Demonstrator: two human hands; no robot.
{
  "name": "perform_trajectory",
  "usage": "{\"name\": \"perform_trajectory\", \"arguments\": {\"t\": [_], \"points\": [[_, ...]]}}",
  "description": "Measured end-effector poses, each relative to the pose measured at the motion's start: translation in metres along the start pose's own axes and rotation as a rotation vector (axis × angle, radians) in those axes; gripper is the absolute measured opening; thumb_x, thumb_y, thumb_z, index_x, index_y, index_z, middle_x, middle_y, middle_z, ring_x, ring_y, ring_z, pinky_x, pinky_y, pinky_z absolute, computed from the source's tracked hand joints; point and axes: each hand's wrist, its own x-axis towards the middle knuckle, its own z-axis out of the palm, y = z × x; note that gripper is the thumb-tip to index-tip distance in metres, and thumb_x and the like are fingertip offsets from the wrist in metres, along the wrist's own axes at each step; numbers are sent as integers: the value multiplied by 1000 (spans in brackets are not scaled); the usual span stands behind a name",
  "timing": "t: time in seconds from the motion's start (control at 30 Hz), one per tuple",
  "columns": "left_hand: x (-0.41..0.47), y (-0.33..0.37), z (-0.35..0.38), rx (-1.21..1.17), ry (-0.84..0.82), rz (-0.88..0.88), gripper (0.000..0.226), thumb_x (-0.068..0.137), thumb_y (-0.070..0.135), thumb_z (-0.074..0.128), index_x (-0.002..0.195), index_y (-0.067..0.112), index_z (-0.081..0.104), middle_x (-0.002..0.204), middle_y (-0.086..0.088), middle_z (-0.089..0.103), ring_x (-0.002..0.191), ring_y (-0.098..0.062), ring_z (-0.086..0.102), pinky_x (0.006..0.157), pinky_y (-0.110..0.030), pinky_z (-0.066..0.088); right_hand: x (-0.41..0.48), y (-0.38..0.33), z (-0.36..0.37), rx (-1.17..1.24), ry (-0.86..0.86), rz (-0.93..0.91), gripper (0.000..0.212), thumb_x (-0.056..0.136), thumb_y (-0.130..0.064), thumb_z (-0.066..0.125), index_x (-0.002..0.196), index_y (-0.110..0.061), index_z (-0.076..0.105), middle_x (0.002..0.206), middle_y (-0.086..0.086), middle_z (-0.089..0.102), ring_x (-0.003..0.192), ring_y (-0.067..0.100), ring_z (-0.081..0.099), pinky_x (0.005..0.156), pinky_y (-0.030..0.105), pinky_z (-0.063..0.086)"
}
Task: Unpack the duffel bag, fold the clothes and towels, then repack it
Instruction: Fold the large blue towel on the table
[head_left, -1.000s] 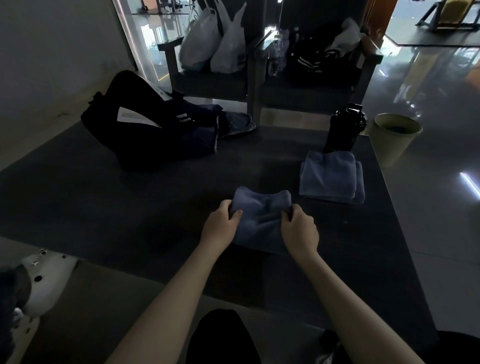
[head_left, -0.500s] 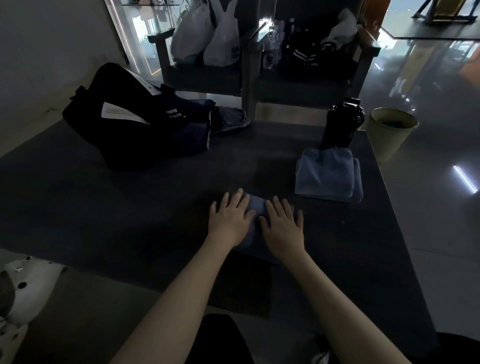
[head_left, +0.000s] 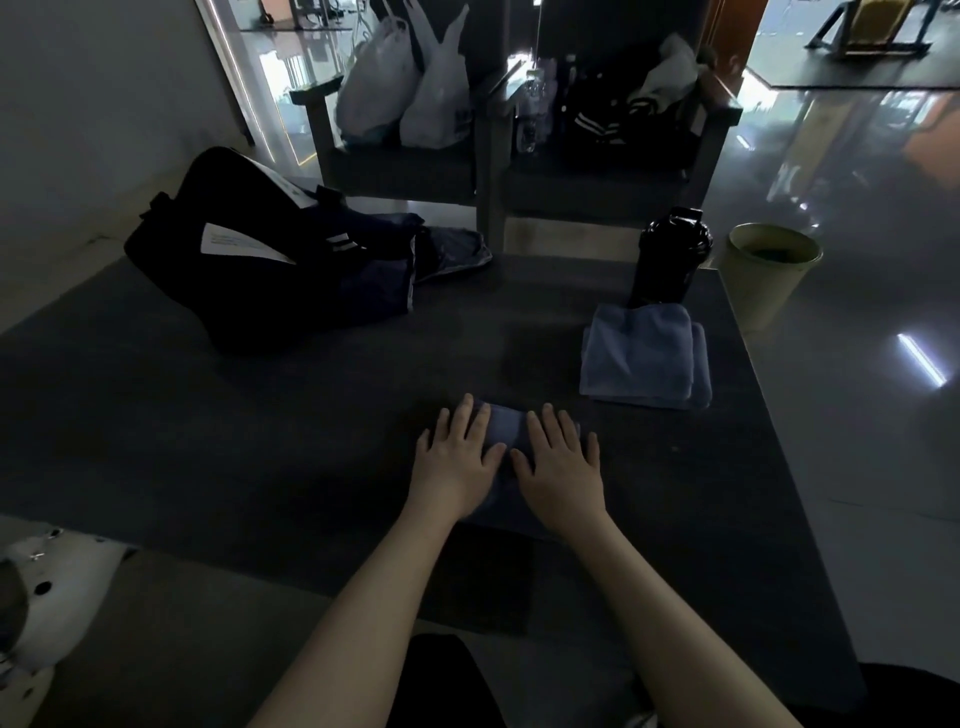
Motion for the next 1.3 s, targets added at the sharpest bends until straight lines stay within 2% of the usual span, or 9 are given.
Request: {"name": "perform_trajectory", "arguments": {"t": [0.17, 0.3, 0.47, 0.67, 0.83, 0.9, 1.1, 1.2, 1.3], "points": [[-16, 4, 3, -15, 45, -8, 62, 99, 52, 26, 152, 28, 5, 160, -7, -6, 146, -28, 9, 116, -43, 14, -19, 0, -5, -32, -12, 7, 62, 99, -48, 26, 152, -20, 10, 160, 1, 4, 147, 19, -1, 118, 45, -1], [-32, 12, -3, -38, 134, -178, 62, 96, 53, 35, 148, 22, 23, 147, -11, 35, 132, -28, 35, 103, -42, 34, -32, 2, -17, -118, -31, 33, 63, 97, -52, 28, 150, -20, 19, 155, 4, 23, 143, 24, 16, 117, 48, 6], [-27, 9, -27, -355, -154, -273, 36, 85, 43, 60, 106, 14, 56, 104, -6, 60, 94, -22, 59, 89, -42, 48, -44, 9, -33, -95, 4, 47, 44, 95, -48, 39, 131, -23, 43, 131, 3, 48, 123, 23, 42, 106, 43, 27], [-29, 8, -40, -676, -175, 73, 20, 84, 17, 70, 99, 23, 59, 98, 5, 64, 95, -12, 61, 83, -29, 50, -32, 25, -45, 270, -143, 145, 36, 89, -38, 55, 117, -16, 58, 117, 7, 54, 112, 27, 50, 94, 39, 43], [-22, 17, -63, -743, -161, 230, 28, 82, 8, 71, 97, 27, 58, 95, 8, 64, 88, -3, 61, 82, -23, 49, -27, 37, -68, 849, -208, 157, 10, 85, -21, 68, 91, -15, 63, 87, 4, 65, 87, 17, 60, 74, 27, 48], [-17, 25, -76, -683, -169, 244, 29, 82, 12, 72, 104, 26, 59, 97, 10, 64, 92, -4, 61, 81, -20, 48, -27, 44, -79, 896, -203, 128, 16, 85, -19, 69, 97, -10, 64, 90, 8, 67, 86, 16, 61, 74, 27, 50], [12, 49, -101, -627, -80, 150, 47, 78, 37, 74, 120, 26, 56, 109, 4, 61, 98, -10, 60, 86, -30, 51, -15, 61, -111, 968, 64, 49, 11, 89, -11, 63, 96, -5, 58, 84, 8, 63, 76, 13, 59, 61, 16, 48], [24, 62, -100, -928, -109, 27, 69, 80, 40, 73, 137, 18, 41, 121, 1, 55, 106, -15, 57, 81, -31, 51, -5, 72, -129, 1040, 144, 48, 5, 90, -9, 61, 89, -9, 55, 77, 4, 59, 71, 11, 56, 58, 14, 46], [34, 80, -95, -1331, -208, -60, 53, 84, 36, 70, 127, 13, 50, 123, -9, 61, 109, -26, 62, 90, -48, 53, 10, 84, -141, 1160, 202, 119, 12, 91, -9, 58, 80, -12, 53, 75, 3, 56, 70, 13, 54, 59, 21, 45]]}}
